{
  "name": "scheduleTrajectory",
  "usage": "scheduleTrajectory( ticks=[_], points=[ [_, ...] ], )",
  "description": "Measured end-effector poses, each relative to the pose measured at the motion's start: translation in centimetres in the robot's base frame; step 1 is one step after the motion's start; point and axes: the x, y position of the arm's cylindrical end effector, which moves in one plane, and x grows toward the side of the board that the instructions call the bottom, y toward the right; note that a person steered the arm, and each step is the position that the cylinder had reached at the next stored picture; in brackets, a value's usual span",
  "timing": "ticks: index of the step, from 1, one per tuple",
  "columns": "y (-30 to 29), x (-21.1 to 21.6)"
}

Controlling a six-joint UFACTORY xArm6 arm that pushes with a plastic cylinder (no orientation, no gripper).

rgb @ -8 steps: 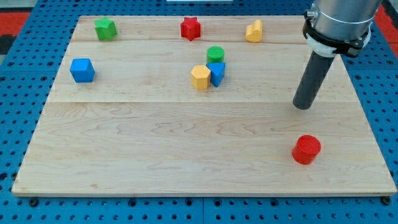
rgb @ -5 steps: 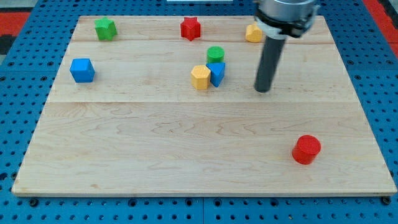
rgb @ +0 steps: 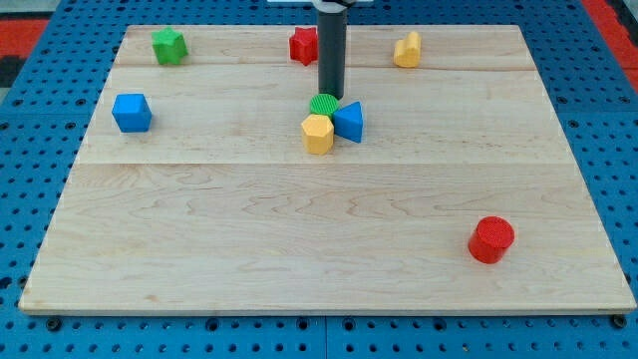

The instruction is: Move the green circle to the bottom center of the board

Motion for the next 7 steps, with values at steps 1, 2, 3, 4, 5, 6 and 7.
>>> scheduleTrajectory(
  ticks=[1,2,3,4,5,6,7],
  points=[
    [0.9,2.1],
    [-4.7,2.8],
    [-8.2,3.9],
    [-13.3,7.7],
    [-15.4,5.2],
    [-16.6,9.8],
    [-12.9,13.8]
  ],
)
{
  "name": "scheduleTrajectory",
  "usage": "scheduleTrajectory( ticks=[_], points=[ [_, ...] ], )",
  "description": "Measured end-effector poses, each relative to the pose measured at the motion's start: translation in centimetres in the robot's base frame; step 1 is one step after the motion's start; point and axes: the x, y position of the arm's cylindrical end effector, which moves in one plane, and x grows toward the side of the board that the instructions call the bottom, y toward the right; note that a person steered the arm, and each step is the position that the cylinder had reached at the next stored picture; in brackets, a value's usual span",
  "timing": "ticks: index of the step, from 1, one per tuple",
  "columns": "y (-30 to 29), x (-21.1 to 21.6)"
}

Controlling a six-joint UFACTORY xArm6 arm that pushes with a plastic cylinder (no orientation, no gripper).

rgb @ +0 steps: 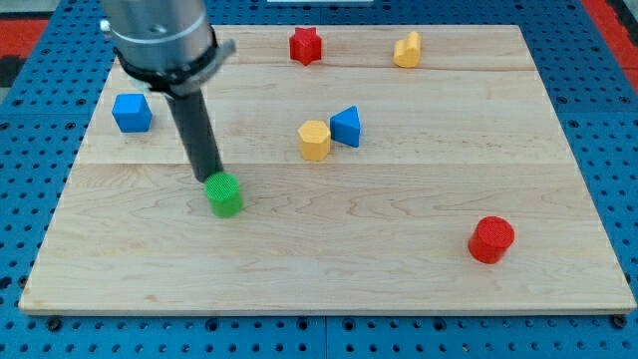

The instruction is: Move the green circle to the bottom center of the board

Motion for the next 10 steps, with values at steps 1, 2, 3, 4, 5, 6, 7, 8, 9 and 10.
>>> scheduleTrajectory(
  ticks=[1,2,3,4,5,6,7,8,9,10],
  points=[
    [2.9,2.2],
    [-2.4,2.1],
    [-4.0,6.1],
    [3.8,7.7],
    [3.8,7.5],
    [3.3,7.4],
    [4.1,7.4],
    [2.7,7.1],
    [2.2,3.5],
    [6.6,2.9]
  ],
)
